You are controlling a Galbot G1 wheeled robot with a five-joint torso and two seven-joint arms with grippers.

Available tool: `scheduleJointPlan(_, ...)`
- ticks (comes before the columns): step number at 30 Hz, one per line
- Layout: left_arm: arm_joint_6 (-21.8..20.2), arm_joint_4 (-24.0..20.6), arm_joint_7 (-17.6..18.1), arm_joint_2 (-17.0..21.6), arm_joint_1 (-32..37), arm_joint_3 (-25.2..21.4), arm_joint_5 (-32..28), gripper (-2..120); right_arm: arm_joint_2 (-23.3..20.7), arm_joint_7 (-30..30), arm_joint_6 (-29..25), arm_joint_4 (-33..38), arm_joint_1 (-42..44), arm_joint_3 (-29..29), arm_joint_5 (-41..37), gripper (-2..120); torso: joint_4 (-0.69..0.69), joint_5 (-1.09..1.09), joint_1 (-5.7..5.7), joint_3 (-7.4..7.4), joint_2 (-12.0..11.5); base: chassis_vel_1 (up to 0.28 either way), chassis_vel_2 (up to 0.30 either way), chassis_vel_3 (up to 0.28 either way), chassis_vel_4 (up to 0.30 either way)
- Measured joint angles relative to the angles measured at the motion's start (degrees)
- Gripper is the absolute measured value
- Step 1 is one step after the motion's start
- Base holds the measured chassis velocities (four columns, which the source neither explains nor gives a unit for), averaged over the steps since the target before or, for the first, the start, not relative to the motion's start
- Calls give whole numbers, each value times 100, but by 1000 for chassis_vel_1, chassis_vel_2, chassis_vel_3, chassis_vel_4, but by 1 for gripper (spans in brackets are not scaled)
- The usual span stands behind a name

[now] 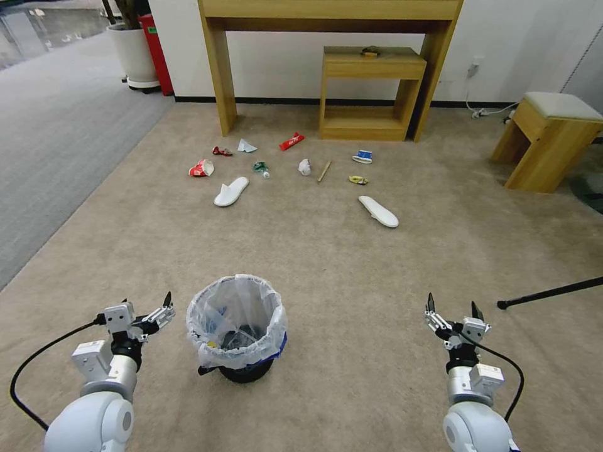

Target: Pick up the trash bin and place the garbage on the floor into it.

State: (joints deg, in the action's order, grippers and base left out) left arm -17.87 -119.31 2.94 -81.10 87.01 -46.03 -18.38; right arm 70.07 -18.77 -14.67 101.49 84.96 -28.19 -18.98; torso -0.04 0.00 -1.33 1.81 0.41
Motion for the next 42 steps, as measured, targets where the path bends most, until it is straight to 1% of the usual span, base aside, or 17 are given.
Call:
scheduleJointPlan(2,201,55,106,5,28,65,23,100,0,1,0,16,18,2,18,100,0,-2,0,0,0,0,0,0,0)
scheduleJointPlan(4,210,62,111,-2,31,59,112,100,1,0,-1,23,30,3,31,100,0,-2,0,0,0,0,0,0,0)
scheduleJointPlan(6,215,67,71,-9,33,36,226,100,1,0,-2,27,41,3,42,100,0,-1,0,0,0,0,0,0,0)
scheduleJointPlan(9,183,35,-170,-22,73,-42,541,100,1,0,-13,43,77,0,76,100,0,-1,0,0,0,0,0,0,0)
scheduleJointPlan(14,45,-26,-252,-36,82,-59,586,100,20,0,-32,44,99,-2,118,100,0,-1,0,0,0,0,0,0,0)
scheduleJointPlan(20,243,16,-135,-31,55,-75,670,100,31,0,-44,52,115,6,153,100,0,-1,0,0,0,0,0,0,0)
scheduleJointPlan(25,301,68,-117,-3,42,-93,644,100,24,-3,-44,52,110,15,155,100,0,-1,0,0,0,0,0,0,0)
scheduleJointPlan(27,313,87,-179,-6,42,-104,638,100,15,-5,-44,52,106,19,155,100,0,-1,0,0,0,0,0,0,0)
scheduleJointPlan(28,314,104,-321,-17,34,-119,606,100,1,-6,-44,51,103,19,152,100,0,-1,0,0,0,0,0,0,0)
scheduleJointPlan(33,273,126,-394,-21,16,-115,543,100,-16,-8,-44,39,98,19,144,100,0,-1,0,0,0,0,0,0,0)
scheduleJointPlan(35,158,127,-398,-6,16,-90,458,100,-41,-10,-44,26,94,19,133,100,0,-1,0,0,0,0,0,0,0)
scheduleJointPlan(36,-31,121,-401,83,42,-62,354,100,-73,-26,-41,15,89,26,128,100,0,-1,0,0,0,0,0,0,0)
scheduleJointPlan(37,-31,121,-401,83,42,-62,354,100,-73,-26,-41,15,89,26,128,100,0,-1,0,0,0,0,0,0,0)
scheduleJointPlan(38,-198,95,-399,184,67,-31,286,100,-101,-37,-35,14,92,33,128,100,1,-2,0,0,0,0,0,0,0)
scheduleJointPlan(40,-607,15,-271,566,88,42,53,100,-193,-52,-25,29,121,38,124,100,1,-2,0,0,0,0,0,0,0)
scheduleJointPlan(41,-607,15,-271,566,88,42,53,100,-193,-52,-25,29,121,38,124,100,1,-2,0,0,0,0,0,0,0)
scheduleJointPlan(42,-894,-37,-126,868,89,73,-149,100,-254,-59,-21,46,148,37,121,100,-1,-2,0,0,0,0,0,0,0)
